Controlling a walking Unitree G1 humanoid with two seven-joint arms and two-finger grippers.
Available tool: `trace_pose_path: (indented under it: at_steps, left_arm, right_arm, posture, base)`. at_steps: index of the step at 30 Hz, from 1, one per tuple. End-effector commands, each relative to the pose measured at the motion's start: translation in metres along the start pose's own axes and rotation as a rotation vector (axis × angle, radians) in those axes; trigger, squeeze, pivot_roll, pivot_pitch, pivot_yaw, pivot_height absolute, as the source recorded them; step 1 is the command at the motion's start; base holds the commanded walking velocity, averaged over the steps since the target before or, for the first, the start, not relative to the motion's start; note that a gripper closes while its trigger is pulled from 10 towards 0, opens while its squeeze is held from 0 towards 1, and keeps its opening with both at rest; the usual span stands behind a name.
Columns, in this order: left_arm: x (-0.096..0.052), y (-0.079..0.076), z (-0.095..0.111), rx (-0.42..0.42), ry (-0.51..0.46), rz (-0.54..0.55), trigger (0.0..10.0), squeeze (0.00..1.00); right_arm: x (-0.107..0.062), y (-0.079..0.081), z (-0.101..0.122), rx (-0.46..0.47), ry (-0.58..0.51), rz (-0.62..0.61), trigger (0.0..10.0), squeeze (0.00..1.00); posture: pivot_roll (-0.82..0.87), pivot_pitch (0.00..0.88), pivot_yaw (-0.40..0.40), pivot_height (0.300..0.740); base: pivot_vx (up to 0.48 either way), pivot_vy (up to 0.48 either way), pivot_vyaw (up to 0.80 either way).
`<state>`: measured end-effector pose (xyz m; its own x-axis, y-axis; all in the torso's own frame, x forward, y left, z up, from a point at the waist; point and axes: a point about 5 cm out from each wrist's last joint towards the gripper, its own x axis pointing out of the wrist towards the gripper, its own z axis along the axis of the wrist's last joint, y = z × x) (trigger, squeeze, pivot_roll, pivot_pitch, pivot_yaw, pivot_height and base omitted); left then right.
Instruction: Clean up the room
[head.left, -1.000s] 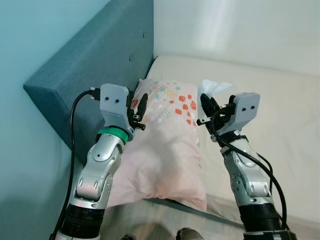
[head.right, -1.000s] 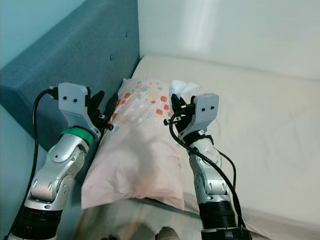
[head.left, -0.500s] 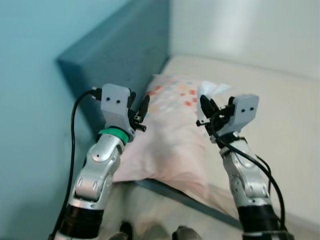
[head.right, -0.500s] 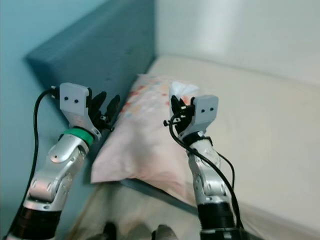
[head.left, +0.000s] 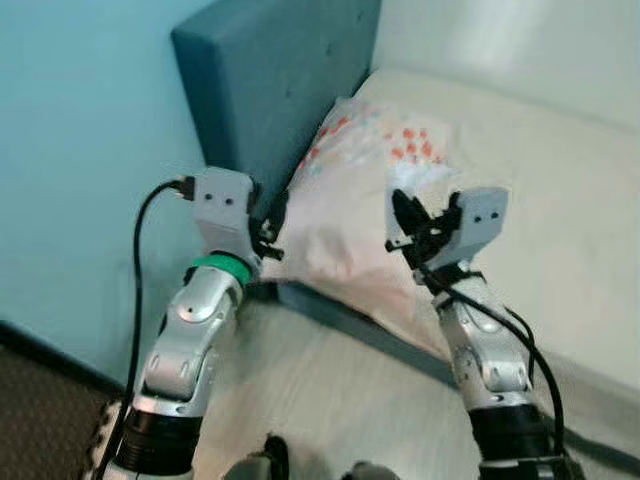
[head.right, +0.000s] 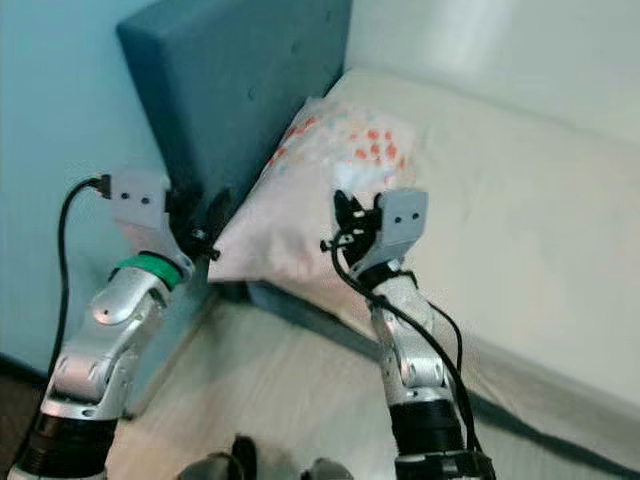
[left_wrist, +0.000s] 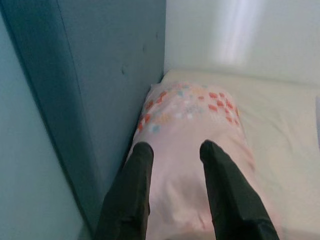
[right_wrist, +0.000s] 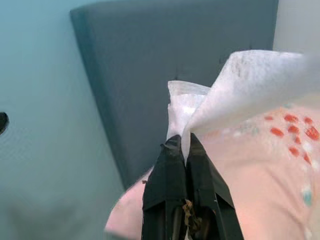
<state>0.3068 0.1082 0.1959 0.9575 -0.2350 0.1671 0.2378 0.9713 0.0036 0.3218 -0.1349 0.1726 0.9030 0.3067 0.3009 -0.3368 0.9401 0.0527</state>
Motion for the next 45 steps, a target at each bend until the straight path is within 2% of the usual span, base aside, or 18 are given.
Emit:
trace_pose_path:
  at_steps: [1, 7, 21, 40, 45]
  left_arm:
    - [0.000, -0.005, 0.000, 0.005, -0.002, -0.019, 10.0, 0.00]
    - [-0.001, -0.005, 0.000, 0.004, -0.002, -0.019, 10.0, 0.00]
    - [0.000, -0.007, -0.001, 0.010, 0.016, -0.030, 10.0, 0.00]
    - [0.000, -0.006, -0.001, 0.012, 0.019, -0.027, 10.0, 0.00]
    - [-0.001, -0.003, -0.009, 0.016, 0.047, -0.019, 10.0, 0.00]
  right_arm:
    - [-0.003, -0.004, -0.002, -0.004, 0.006, -0.012, 10.0, 0.00]
    - [-0.003, -0.004, -0.002, -0.004, 0.011, -0.012, 10.0, 0.00]
    - [-0.003, -0.010, -0.004, -0.008, 0.025, -0.045, 10.0, 0.00]
    - [-0.004, -0.009, -0.005, 0.004, 0.023, -0.048, 10.0, 0.00]
    - [-0.006, -0.007, -0.012, 0.006, 0.049, -0.042, 10.0, 0.00]
  posture:
    - [-0.10, 0.030, 0.046, 0.740]
    - [-0.10, 0.034, 0.047, 0.740]
    - [-0.10, 0.039, 0.048, 0.740]
    - [-0.10, 0.038, 0.050, 0.740]
    - [-0.10, 0.037, 0.052, 0.740]
  base:
    - [-0.465, 0.000, 0.00]
    - [-0.455, 0.000, 0.00]
    - [0.000, 0.000, 0.10]
    - [0.000, 0.000, 0.00]
    - [0.000, 0.000, 0.00]
